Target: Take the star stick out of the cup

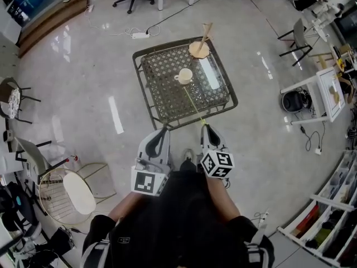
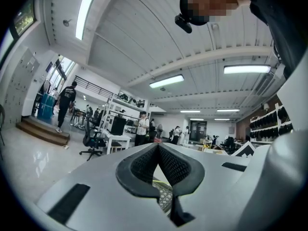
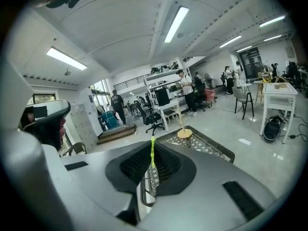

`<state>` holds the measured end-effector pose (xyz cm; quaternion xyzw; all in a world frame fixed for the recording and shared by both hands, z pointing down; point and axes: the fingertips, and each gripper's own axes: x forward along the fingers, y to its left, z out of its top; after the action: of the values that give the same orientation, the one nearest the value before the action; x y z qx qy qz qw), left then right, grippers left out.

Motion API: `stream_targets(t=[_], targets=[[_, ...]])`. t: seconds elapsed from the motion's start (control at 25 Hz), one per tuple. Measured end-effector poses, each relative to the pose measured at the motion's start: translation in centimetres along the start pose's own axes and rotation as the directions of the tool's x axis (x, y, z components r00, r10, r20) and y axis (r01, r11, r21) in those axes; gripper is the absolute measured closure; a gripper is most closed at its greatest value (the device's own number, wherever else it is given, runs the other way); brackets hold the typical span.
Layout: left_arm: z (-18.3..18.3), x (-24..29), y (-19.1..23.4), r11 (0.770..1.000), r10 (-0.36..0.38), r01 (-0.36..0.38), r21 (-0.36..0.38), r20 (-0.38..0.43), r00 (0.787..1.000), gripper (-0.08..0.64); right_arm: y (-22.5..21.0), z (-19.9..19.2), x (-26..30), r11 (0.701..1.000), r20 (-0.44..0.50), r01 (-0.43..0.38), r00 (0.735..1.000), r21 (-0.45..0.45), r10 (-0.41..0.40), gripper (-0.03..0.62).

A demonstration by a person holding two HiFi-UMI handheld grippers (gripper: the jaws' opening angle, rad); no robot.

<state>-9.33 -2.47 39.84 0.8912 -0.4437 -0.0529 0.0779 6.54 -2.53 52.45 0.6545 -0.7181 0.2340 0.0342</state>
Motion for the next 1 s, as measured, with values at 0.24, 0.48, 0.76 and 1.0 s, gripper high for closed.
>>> stream_targets(t=[0.24,0.48,0.76,1.0], targets=[[-0.5,-0.1,-0.6,0.999,0.027,-0.026,0.042,-0.016,1.0,0.548,0.3,1.8,-1.3,0.999,0.037,-0.041,0.998,-0.021,0.042,0.571],[-0.5,0.8,-1.8,0.997,0.062,-0.061,0.051,-0.013,0.998,0.548,-0.7,3.8,-2.9,0.997,0.073,-0.072,0.995,-0.031,0.074,0.571],[-0.6,1.8,-2.8,0.994,0.088,-0.087,0.063,-0.011,0.996,0.546,-2.2,4.0,-3.7,0.995,0.074,-0.099,0.992,-0.02,0.1,0.571],[-0.7,2.7,-3.2,0.993,0.097,-0.096,0.066,-0.01,0.995,0.546,-2.9,4.7,-3.8,0.994,0.079,-0.107,0.991,-0.031,0.109,0.571]])
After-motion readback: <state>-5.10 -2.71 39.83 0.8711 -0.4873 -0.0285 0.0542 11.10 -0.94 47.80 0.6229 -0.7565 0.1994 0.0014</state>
